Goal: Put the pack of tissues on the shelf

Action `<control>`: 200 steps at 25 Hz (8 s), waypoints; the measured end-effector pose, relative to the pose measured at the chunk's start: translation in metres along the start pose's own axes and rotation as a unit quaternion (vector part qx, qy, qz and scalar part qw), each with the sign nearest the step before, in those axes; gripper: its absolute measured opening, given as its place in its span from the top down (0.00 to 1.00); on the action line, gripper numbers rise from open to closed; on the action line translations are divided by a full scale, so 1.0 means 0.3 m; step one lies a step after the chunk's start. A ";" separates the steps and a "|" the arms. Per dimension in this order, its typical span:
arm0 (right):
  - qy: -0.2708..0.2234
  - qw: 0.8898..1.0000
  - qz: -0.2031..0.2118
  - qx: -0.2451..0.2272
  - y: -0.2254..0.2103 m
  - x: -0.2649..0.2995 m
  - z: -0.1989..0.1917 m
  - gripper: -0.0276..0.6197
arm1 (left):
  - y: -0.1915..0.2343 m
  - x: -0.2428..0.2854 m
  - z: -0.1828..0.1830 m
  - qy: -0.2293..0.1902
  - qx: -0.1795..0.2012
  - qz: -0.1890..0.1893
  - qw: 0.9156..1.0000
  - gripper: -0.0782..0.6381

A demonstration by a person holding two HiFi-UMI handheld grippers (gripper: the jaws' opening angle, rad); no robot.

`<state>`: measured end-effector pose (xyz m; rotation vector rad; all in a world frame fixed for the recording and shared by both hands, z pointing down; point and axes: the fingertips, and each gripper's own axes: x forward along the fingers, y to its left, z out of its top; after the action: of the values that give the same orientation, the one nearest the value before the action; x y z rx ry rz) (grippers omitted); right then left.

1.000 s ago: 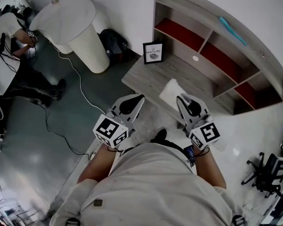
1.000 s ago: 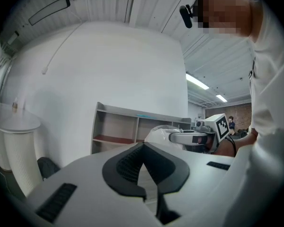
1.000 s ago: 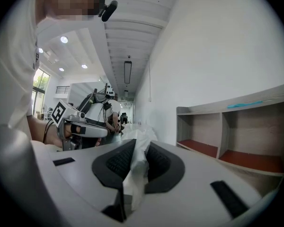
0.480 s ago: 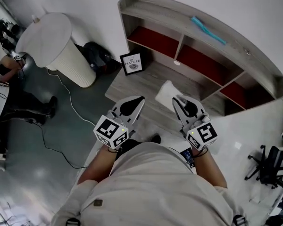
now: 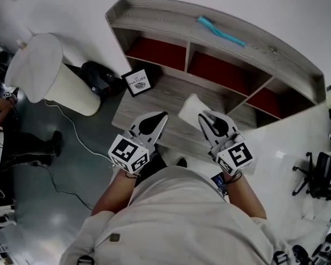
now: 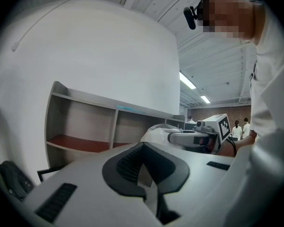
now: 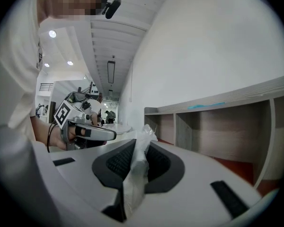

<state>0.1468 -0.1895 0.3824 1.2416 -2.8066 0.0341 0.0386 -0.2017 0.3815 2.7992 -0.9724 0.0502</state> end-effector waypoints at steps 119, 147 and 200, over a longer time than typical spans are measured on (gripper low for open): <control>0.051 0.991 -0.116 -0.052 -0.255 0.806 -0.029 0.61 | 0.630 0.275 0.055 0.020 0.026 -0.059 0.998 0.87; 0.032 0.997 0.051 -0.046 0.123 0.329 -0.056 0.93 | 0.193 -0.113 0.003 0.003 0.027 0.059 0.998 0.87; 0.061 0.998 0.001 -0.034 0.730 -0.092 -0.116 0.93 | -0.153 -0.664 -0.120 0.017 0.041 -0.049 0.998 0.87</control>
<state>0.0053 -0.0199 0.4170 1.1795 -2.6818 0.0147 -0.0886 -0.0382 0.3919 2.9058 -0.8424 0.1274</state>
